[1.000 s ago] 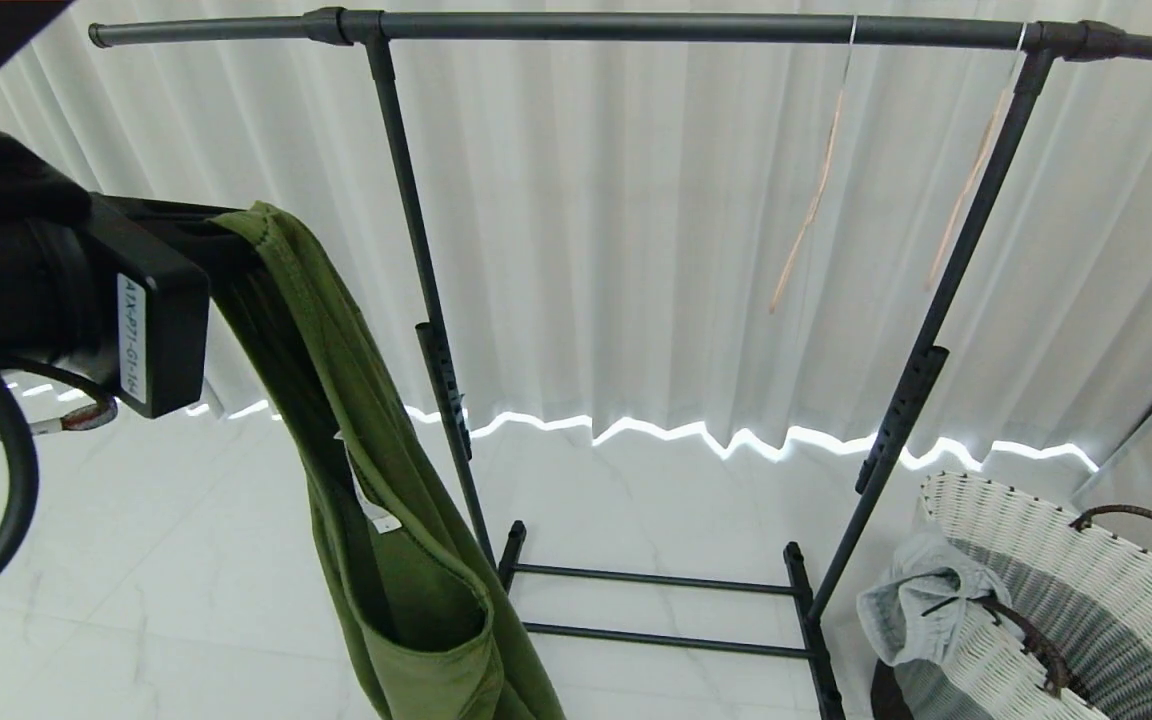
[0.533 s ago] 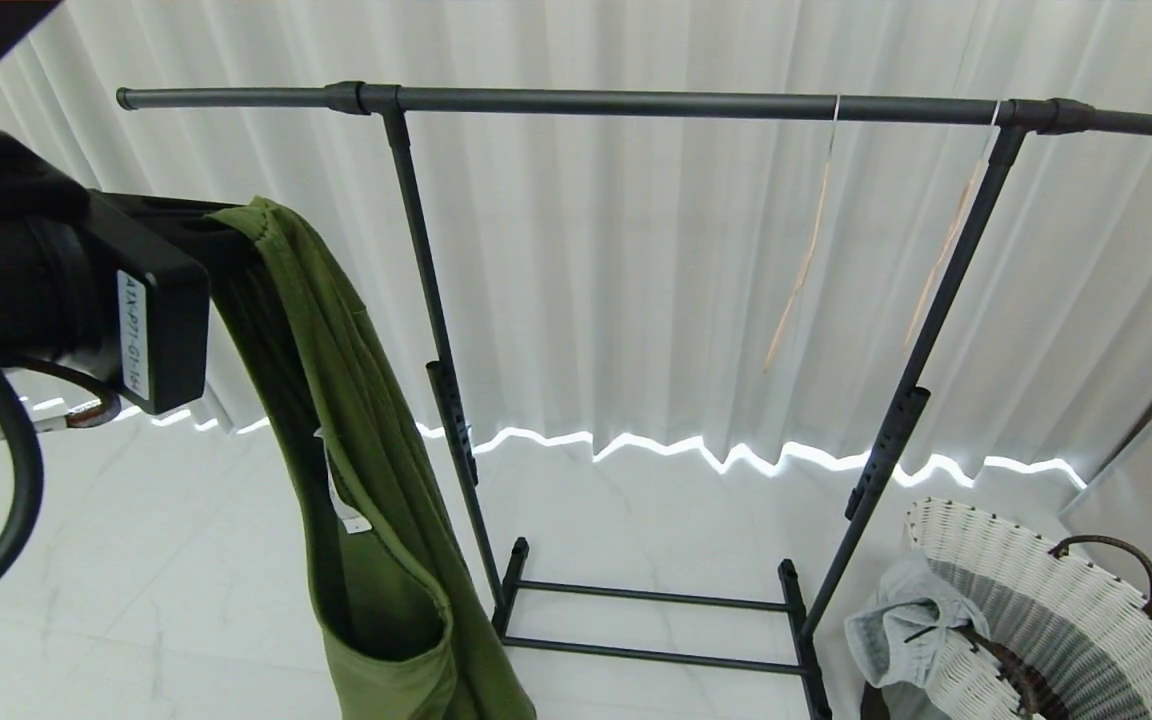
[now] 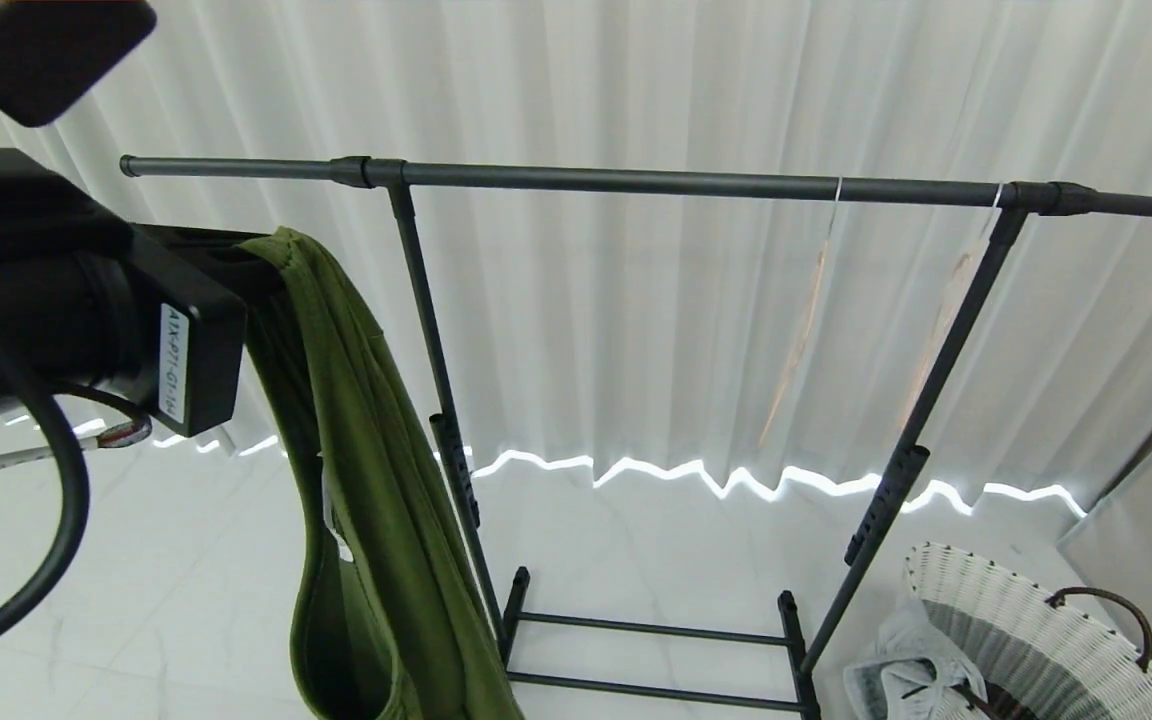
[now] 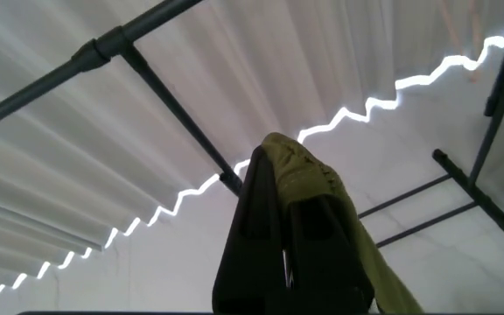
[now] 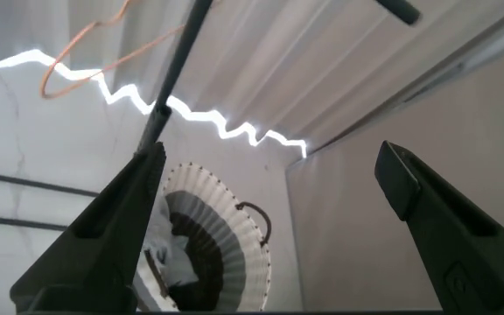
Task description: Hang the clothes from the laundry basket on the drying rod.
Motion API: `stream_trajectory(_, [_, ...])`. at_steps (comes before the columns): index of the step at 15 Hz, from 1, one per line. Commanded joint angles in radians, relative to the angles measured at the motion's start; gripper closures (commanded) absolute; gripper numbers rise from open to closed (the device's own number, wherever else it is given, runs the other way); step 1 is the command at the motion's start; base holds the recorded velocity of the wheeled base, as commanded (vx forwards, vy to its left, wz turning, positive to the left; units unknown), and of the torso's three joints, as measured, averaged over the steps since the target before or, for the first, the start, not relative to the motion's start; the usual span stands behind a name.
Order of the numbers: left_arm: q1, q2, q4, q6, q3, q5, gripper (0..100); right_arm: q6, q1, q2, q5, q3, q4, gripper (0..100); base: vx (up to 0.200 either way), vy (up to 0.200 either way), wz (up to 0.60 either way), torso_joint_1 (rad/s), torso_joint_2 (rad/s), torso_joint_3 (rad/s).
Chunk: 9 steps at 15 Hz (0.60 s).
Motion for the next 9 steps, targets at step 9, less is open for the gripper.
stream_trajectory(9, [-0.002, 0.004, 0.0, 0.004, 0.017, 0.001, 100, 0.041, 0.002, 0.039, 0.13, 0.034, -0.041, 0, 0.2, 0.0, 0.0, 0.027, -0.05, -0.029])
